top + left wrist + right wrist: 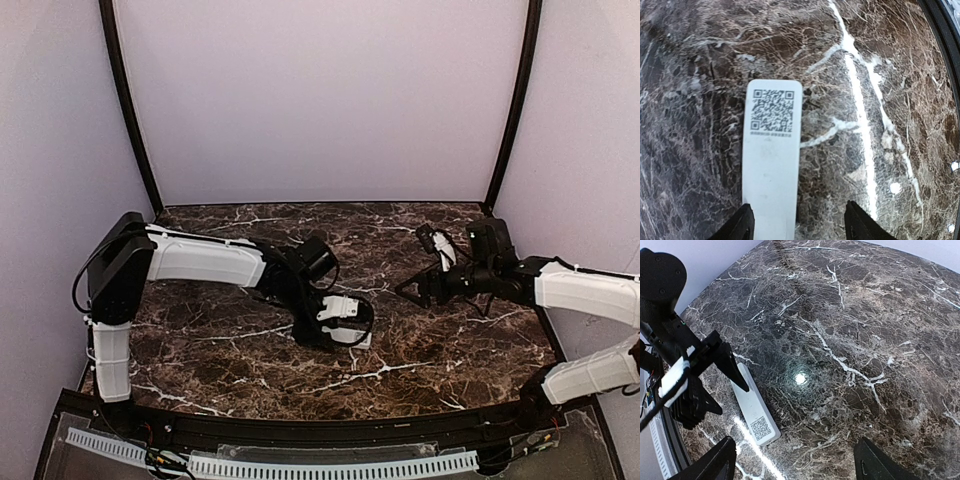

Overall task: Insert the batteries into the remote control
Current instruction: Pick up the remote control from the center of the board.

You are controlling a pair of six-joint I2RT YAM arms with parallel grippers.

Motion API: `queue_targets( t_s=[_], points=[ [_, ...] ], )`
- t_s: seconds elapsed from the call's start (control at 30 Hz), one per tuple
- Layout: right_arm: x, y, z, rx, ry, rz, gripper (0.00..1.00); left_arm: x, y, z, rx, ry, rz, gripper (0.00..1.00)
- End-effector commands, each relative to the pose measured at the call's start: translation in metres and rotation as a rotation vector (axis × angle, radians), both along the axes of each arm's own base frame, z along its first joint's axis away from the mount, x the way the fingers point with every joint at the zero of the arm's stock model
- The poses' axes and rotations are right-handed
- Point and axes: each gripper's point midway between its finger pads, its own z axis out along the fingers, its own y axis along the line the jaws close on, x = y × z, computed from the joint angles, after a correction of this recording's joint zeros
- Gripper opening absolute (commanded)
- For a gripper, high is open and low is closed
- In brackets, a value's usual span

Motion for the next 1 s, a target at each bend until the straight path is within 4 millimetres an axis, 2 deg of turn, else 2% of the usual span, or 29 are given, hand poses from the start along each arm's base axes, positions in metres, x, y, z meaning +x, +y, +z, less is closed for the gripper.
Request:
queue_targets(
  t_s=[0.0, 0.2, 0.4, 0.53, 0.77, 0.97],
  points=[
    [0.002, -0.01, 0.008, 0.026, -0.028, -0.04, 0.8, -0.006, -0.005, -0.004, 0.068, -0.044, -0.081, 0.61],
    [0.0, -0.016, 0.007, 0.033, -0.03, -0.053, 0.8, -0.002, -0.025, -0.01, 0.079, -0.069, -0.093, 0.58],
    [-0.001, -0.019, 0.009, 0.039, -0.038, -0.059, 0.81, 0.003, -0.028, -0.018, 0.111, -0.075, -0.102, 0.56],
    [-0.001, -0.019, 0.011, 0.044, -0.047, -0.061, 0.82, 0.003, -0.028, -0.022, 0.125, -0.069, -0.11, 0.49],
    [0.001, -0.019, 0.021, 0.064, -0.089, -0.062, 0.83, -0.002, -0.03, -0.019, 0.11, -0.038, -0.113, 0.31],
    [0.006, -0.015, 0.031, 0.083, -0.122, -0.052, 0.83, -0.002, -0.03, -0.021, 0.118, -0.037, -0.11, 0.22]
  ],
)
